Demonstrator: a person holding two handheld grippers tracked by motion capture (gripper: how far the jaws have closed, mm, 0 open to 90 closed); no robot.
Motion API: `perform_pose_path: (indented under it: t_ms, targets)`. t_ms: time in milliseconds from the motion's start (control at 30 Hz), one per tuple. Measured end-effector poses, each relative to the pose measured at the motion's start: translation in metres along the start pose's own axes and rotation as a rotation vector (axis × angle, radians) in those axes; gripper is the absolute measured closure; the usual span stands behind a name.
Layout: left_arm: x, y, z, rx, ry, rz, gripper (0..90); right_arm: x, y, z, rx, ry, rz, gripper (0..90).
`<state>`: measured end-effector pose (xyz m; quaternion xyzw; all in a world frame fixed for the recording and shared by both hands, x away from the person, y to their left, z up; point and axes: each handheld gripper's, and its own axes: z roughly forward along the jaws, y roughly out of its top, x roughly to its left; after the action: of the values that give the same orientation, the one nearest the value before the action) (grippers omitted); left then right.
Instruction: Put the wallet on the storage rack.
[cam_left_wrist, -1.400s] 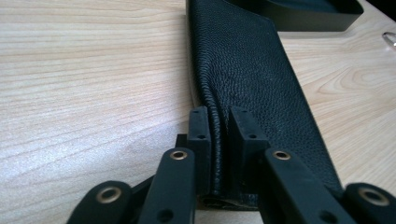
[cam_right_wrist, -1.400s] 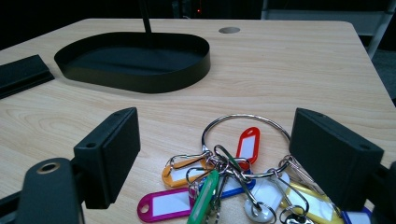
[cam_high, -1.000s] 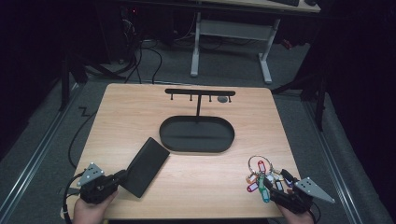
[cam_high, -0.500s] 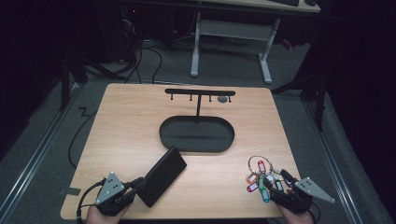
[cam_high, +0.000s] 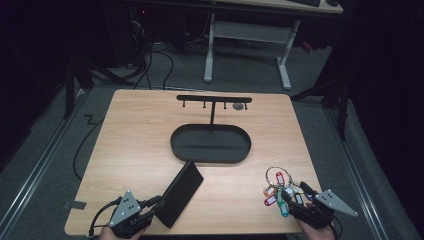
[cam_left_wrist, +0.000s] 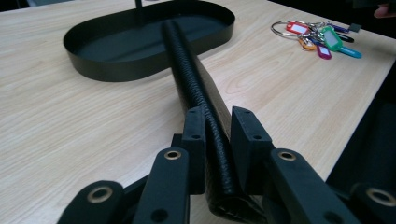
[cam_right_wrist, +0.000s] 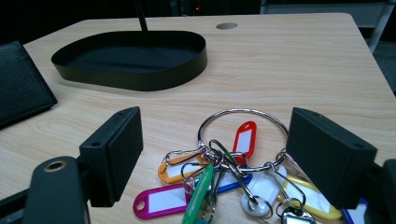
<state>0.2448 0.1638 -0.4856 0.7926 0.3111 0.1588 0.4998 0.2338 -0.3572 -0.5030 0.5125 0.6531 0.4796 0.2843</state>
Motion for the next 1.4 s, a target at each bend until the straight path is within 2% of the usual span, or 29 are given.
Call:
perform_pose_path:
  t_ms: [67, 100, 233, 300, 367, 400, 433, 500, 600, 633, 667, 700, 733, 800, 867, 900, 933, 967, 1067, 1100, 1133, 1167, 1300, 1333, 1400]
  targets:
    - [-0.004, 0.000, 0.002, 0.005, -0.001, 0.007, 77.8, 0.000, 0.000, 0.000, 0.000, 0.000, 0.001, 19.1]
    - [-0.008, 0.002, 0.003, 0.006, 0.010, 0.029, 79.2, 0.000, 0.000, 0.001, -0.001, 0.001, 0.003, 19.1]
    - [-0.011, 0.004, 0.006, -0.008, -0.011, 0.027, 82.9, 0.000, 0.000, 0.001, -0.001, 0.002, 0.004, 19.1]
    - [-0.013, 0.005, 0.007, -0.007, -0.006, 0.034, 83.5, 0.000, 0.000, 0.001, -0.001, 0.002, 0.004, 19.1]
    - [-0.012, 0.008, 0.006, -0.016, 0.033, 0.070, 83.9, -0.001, 0.000, 0.001, -0.002, 0.003, 0.006, 19.1]
    - [-0.012, 0.008, 0.006, -0.016, 0.033, 0.070, 84.1, -0.001, 0.000, 0.001, -0.002, 0.003, 0.006, 19.1]
    - [-0.008, 0.009, 0.005, -0.025, 0.058, 0.069, 84.1, -0.001, 0.000, 0.000, -0.004, 0.002, 0.006, 19.1]
    - [-0.005, 0.009, 0.005, -0.027, 0.074, 0.071, 84.2, -0.001, 0.000, 0.000, -0.004, 0.003, 0.007, 19.1]
    - [0.005, 0.011, 0.000, -0.042, 0.140, 0.082, 84.3, -0.002, 0.000, -0.001, -0.006, 0.002, 0.008, 19.2]
    - [0.011, 0.012, -0.004, -0.050, 0.186, 0.092, 84.3, -0.002, 0.000, -0.001, -0.006, 0.003, 0.010, 19.2]
    - [0.011, 0.012, -0.004, -0.050, 0.186, 0.092, 84.3, -0.002, 0.000, -0.001, -0.006, 0.003, 0.010, 19.2]
    - [0.013, 0.011, -0.007, -0.044, 0.231, 0.127, 84.3, -0.002, 0.000, -0.001, -0.006, 0.002, 0.010, 19.3]
    - [0.012, 0.011, -0.007, -0.044, 0.242, 0.146, 84.3, -0.002, 0.000, -0.001, -0.006, 0.001, 0.012, 19.3]
    - [0.010, 0.010, -0.006, -0.042, 0.229, 0.149, 84.1, -0.002, -0.001, -0.001, -0.005, 0.002, 0.012, 19.4]
    - [0.005, 0.008, -0.004, -0.049, 0.192, 0.154, 83.9, -0.002, 0.000, 0.000, -0.004, 0.003, 0.007, 19.4]
    - [-0.001, 0.006, -0.002, -0.053, 0.156, 0.149, 83.7, -0.002, 0.000, 0.000, -0.003, 0.003, 0.007, 19.4]
    - [-0.001, 0.006, -0.002, -0.053, 0.156, 0.149, 83.3, -0.002, 0.000, 0.000, -0.003, 0.003, 0.007, 19.4]
    - [-0.006, 0.005, 0.001, -0.058, 0.130, 0.137, 83.1, -0.001, 0.000, -0.001, -0.004, 0.004, 0.006, 19.4]
    - [-0.009, 0.005, 0.002, -0.056, 0.115, 0.132, 82.4, -0.001, 0.000, -0.001, -0.006, 0.003, 0.006, 19.4]
    - [-0.008, 0.005, 0.002, -0.058, 0.102, 0.111, 81.7, -0.002, 0.000, -0.001, -0.007, 0.003, 0.009, 19.4]
    - [-0.008, 0.005, 0.002, -0.058, 0.102, 0.111, 80.9, -0.002, 0.000, -0.001, -0.007, 0.003, 0.009, 19.4]
    - [-0.006, 0.004, 0.001, -0.065, 0.090, 0.083, 80.1, -0.002, 0.000, -0.001, -0.007, 0.003, 0.009, 19.4]
    - [-0.004, 0.005, 0.001, -0.080, 0.094, 0.061, 76.3, -0.002, 0.000, -0.001, -0.007, 0.005, 0.007, 19.4]
    - [-0.004, 0.005, 0.001, -0.083, 0.112, 0.064, 62.9, -0.002, 0.000, -0.001, -0.008, 0.005, 0.007, 19.4]
    - [-0.004, 0.004, 0.001, -0.094, 0.128, 0.064, 50.9, -0.002, 0.000, -0.002, -0.008, 0.005, 0.009, 19.4]
